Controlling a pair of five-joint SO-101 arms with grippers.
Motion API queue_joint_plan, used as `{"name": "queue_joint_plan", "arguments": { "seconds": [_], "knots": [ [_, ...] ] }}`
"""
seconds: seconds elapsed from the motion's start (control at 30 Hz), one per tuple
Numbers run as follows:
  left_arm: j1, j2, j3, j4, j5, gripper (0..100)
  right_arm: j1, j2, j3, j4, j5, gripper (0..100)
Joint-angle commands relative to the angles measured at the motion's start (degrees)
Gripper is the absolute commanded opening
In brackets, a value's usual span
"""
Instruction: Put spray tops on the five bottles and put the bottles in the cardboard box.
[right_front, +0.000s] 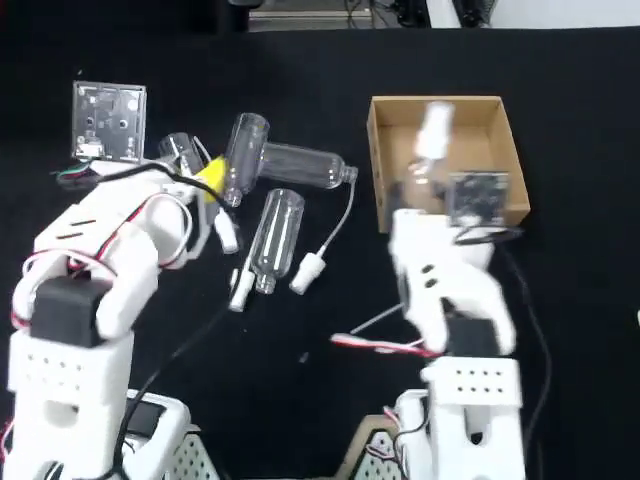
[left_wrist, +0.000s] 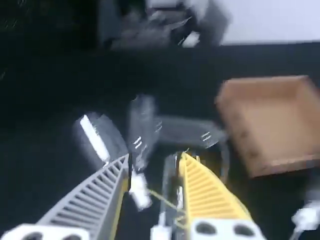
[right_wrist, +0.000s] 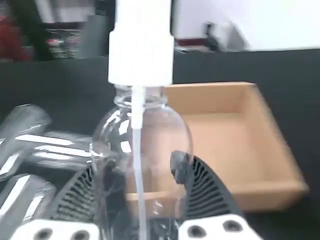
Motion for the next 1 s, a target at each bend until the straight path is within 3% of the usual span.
{"name": "queue_joint_plan", "arguments": {
  "seconds": [0.0, 0.1, 0.2, 0.4, 0.73, 0.97],
  "knots": [
    [-1.98, -1.05, 10.24, -7.38, -0.18, 15, 10.37, -1.54, -10.95, 6.07, 0.09, 1.1],
    [-1.71, -1.05, 17.27, -14.77, 0.0, 15, 16.79, -1.45, -13.32, 3.78, 0.35, 1.1],
    [-1.54, -1.05, 23.43, -20.75, 0.09, 15, 21.27, -1.27, -12.88, -1.49, 5.45, 1.1],
    [-1.45, -1.05, 29.76, -25.76, 0.09, 15, 29.01, 5.14, -5.85, -19.34, 11.69, 1.1],
    [4.35, -1.05, 39.25, -33.41, 0.09, 15, 38.15, 37.05, -7.87, -53.27, 11.6, 1.1],
    [4.7, -1.05, 43.65, -39.03, 0.09, 15, 42.73, 61.76, -15.08, -74.29, 11.34, 1.0]
  ]
}}
